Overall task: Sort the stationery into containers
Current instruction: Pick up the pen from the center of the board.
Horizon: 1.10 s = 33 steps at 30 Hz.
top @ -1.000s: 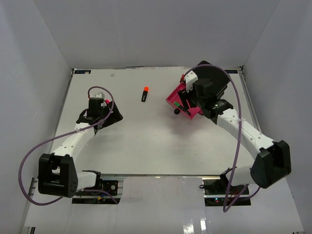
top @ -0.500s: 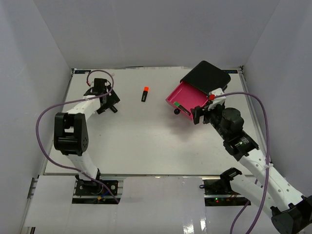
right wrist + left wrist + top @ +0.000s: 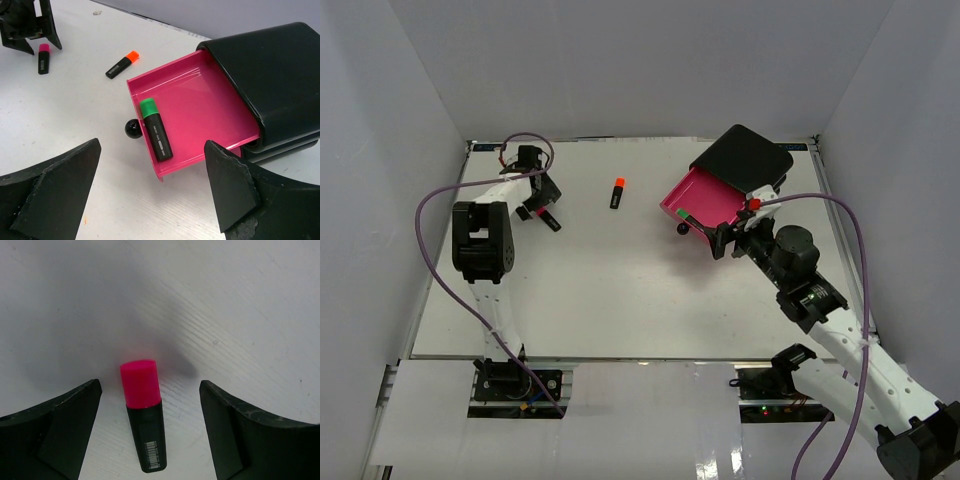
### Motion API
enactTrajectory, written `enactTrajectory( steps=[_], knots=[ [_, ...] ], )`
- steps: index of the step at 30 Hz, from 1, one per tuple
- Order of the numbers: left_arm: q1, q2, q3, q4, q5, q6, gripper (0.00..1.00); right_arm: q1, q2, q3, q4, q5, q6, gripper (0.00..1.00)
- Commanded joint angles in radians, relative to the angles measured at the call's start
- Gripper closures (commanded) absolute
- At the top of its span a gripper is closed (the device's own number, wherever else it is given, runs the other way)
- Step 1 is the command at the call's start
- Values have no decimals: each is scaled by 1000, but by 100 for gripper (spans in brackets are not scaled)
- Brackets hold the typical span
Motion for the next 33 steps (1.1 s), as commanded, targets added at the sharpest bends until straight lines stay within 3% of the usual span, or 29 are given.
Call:
enactTrajectory(
  steps=[1,11,19,28,33],
  knots=[
    [10,39,73,-63,-39,14,11,0,-1,-12,62,-31,14,9],
    [10,82,78,-112,-24,29,40,0,5,-7,54,-34,9,9],
    [10,-54,-48,-32,61,63,69,0,11,-3,50,-146,-6,7],
    [3,-391,-336,124,344,40,74,4,60,14,76,-352,74,2],
    [-25,-623,-511,273,467,-9,74,101,160,48,168,-363,221,0]
  ],
)
